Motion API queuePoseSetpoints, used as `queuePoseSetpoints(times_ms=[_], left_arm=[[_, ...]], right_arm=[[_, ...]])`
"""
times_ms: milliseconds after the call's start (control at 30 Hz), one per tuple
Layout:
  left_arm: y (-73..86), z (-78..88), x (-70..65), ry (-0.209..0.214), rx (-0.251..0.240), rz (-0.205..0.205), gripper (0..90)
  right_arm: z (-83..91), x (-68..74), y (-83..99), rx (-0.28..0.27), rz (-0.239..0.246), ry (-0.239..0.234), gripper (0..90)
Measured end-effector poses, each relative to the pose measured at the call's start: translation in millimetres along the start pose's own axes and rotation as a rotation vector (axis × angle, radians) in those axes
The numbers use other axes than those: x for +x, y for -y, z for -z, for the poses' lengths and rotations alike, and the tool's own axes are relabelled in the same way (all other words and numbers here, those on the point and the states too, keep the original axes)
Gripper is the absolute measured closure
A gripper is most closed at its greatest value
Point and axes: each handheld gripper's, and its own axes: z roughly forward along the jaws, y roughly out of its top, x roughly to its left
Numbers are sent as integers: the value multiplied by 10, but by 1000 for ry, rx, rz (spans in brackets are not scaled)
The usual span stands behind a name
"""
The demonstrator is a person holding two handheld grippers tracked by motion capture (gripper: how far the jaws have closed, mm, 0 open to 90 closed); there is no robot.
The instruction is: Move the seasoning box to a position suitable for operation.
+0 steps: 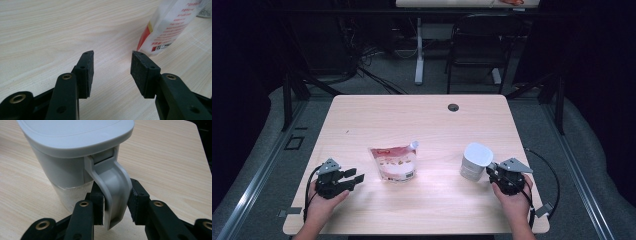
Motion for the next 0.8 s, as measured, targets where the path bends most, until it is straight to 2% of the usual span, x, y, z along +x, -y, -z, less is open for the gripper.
queuePoseSetpoints(times_ms=[300, 633, 700, 800], left_arm=[[1, 8, 2, -3, -10, 2, 534], [0, 12, 2, -1, -9, 0, 534], [1, 9, 1, -2, -9, -1, 533], [-1, 15, 1, 1, -6, -3, 534]], right_arm=[[27, 75, -9, 16, 39, -41, 690], [63, 208, -2, 13, 77, -118, 689], [81, 258, -7, 21, 105, -142, 689], [87, 306, -10, 15, 115, -164, 689]])
